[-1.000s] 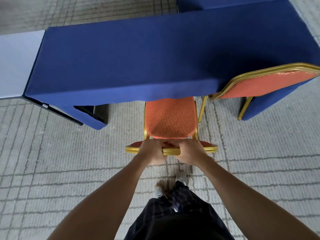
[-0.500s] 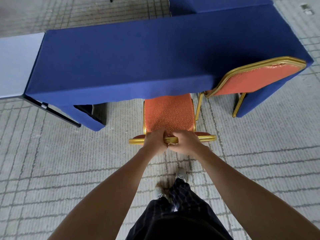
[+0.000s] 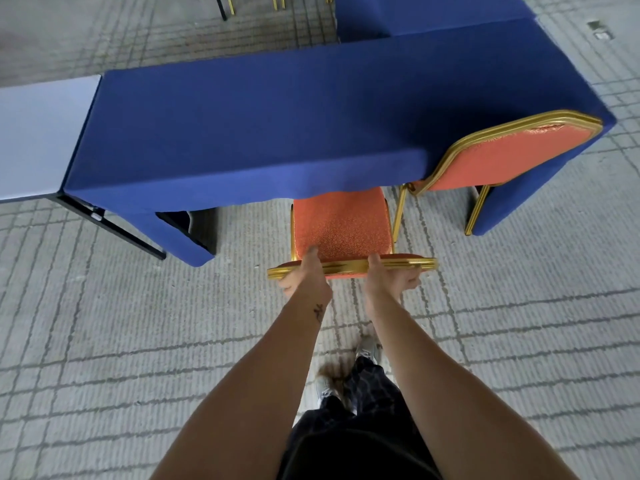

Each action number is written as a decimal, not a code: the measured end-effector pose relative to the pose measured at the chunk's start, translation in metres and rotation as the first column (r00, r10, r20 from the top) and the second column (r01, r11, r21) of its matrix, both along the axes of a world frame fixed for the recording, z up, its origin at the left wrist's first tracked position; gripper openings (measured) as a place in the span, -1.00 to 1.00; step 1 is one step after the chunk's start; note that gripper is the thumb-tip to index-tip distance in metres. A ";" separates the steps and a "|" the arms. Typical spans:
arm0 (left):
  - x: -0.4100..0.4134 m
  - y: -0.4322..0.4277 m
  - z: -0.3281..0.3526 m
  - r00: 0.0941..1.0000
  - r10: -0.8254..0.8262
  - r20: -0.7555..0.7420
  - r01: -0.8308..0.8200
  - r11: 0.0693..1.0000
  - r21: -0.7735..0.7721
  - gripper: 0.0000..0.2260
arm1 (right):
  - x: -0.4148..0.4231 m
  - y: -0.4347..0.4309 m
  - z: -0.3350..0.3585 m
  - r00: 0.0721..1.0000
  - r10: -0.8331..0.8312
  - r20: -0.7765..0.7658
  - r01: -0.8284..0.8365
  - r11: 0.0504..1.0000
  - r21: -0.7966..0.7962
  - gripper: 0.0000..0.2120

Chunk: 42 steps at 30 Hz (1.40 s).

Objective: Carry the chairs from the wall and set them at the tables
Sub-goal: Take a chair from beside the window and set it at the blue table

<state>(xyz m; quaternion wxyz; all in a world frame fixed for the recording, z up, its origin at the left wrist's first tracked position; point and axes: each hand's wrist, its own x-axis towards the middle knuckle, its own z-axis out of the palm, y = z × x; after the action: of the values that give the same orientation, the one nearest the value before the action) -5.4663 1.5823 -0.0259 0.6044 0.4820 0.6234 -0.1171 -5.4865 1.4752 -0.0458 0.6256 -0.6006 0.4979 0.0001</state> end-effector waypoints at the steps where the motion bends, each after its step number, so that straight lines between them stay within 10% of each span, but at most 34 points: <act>1: 0.001 0.000 -0.003 0.999 0.039 0.039 -0.034 0.992 -0.121 -0.31 | 0.004 0.000 0.000 0.997 -0.080 -0.021 0.081 0.993 0.081 0.04; 9: 0.015 -0.004 -0.016 0.952 0.225 0.209 -0.112 0.889 -0.445 -0.72 | 0.035 -0.013 -0.012 0.977 -0.191 -0.093 0.207 0.759 0.617 -0.55; 15: 0.020 0.003 -0.035 0.936 0.264 0.234 -0.119 0.861 -0.494 -0.80 | 0.042 -0.024 -0.032 0.984 -0.180 -0.017 0.135 0.671 0.729 -0.94; 42: 0.224 -0.024 -0.052 0.860 0.383 0.338 -0.108 0.783 -0.613 -0.81 | 0.261 -0.064 -0.047 0.994 0.021 0.109 -0.082 0.796 0.600 -0.89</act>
<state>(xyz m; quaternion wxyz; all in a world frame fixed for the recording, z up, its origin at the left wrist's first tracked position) -5.2427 1.5582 -0.0782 0.8569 0.2029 0.4623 -0.1040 -5.2258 1.4116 -0.0927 0.8074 -0.3827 0.4245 0.1466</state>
